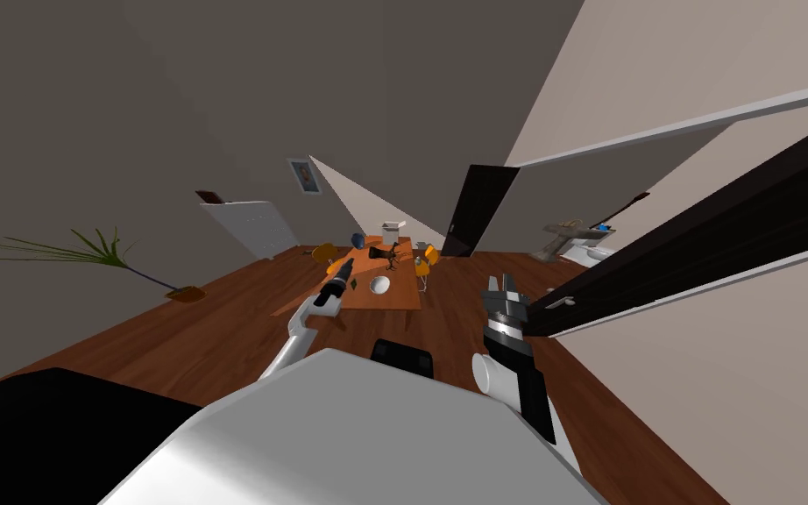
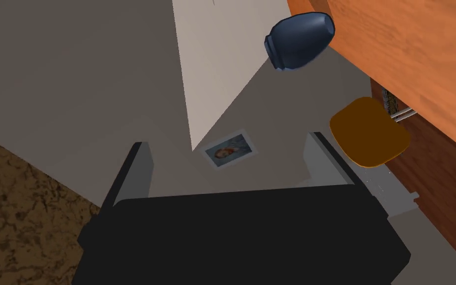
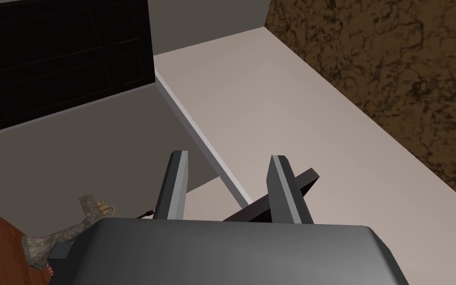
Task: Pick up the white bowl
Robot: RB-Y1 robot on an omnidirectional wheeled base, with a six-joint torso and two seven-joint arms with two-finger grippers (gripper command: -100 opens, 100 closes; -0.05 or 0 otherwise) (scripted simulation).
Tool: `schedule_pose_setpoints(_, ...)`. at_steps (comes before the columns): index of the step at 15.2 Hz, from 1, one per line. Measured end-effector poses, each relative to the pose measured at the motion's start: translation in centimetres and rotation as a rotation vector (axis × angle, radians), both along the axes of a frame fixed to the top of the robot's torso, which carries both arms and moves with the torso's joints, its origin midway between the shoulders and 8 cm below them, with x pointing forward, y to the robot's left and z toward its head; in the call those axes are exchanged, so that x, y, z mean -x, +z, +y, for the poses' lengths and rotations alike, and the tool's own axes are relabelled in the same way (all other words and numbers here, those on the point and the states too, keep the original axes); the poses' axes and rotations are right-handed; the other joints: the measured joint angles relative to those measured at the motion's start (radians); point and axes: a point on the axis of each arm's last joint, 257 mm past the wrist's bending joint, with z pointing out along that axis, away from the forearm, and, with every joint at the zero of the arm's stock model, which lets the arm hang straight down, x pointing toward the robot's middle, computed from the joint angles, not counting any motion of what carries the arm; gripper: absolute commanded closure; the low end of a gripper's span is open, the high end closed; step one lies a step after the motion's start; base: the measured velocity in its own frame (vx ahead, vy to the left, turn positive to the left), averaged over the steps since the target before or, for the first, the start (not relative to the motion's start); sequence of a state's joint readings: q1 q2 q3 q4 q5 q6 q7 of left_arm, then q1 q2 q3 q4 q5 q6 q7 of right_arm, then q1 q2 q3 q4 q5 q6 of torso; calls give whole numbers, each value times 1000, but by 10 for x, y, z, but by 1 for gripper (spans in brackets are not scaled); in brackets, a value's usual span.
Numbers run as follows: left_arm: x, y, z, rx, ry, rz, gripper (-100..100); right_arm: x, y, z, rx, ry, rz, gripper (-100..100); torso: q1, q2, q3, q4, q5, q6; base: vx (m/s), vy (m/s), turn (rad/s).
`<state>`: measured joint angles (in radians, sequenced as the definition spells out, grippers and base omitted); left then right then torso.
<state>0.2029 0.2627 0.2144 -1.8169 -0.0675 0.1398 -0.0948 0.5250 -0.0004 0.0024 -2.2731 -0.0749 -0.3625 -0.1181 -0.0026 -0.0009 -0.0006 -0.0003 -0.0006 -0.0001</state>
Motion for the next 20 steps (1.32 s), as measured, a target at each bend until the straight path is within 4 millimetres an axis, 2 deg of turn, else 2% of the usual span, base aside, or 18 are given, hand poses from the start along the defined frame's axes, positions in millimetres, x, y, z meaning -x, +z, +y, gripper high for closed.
schedule_pose_setpoints(11, 0, -79, 57, 138, 150, 229, -100, 0, 0, 0, 0, 0, 0, 0, 0, 0, 0, 0, 0, 0, 14, -34, -44)
schedule_pose_setpoints(15, 1, -111, 65, 197, 198, 315, -100, 0, 0, 0, 0, 0, 0, 0, 0, -1, 0, 0, 0, 0, 17, -27, -28)
schedule_pose_setpoints(20, 8, -139, 72, 263, 243, 402, -100, 0, 0, 0, 0, 0, 0, 0, 1, 0, 0, 0, 0, 0, 15, -24, -30)
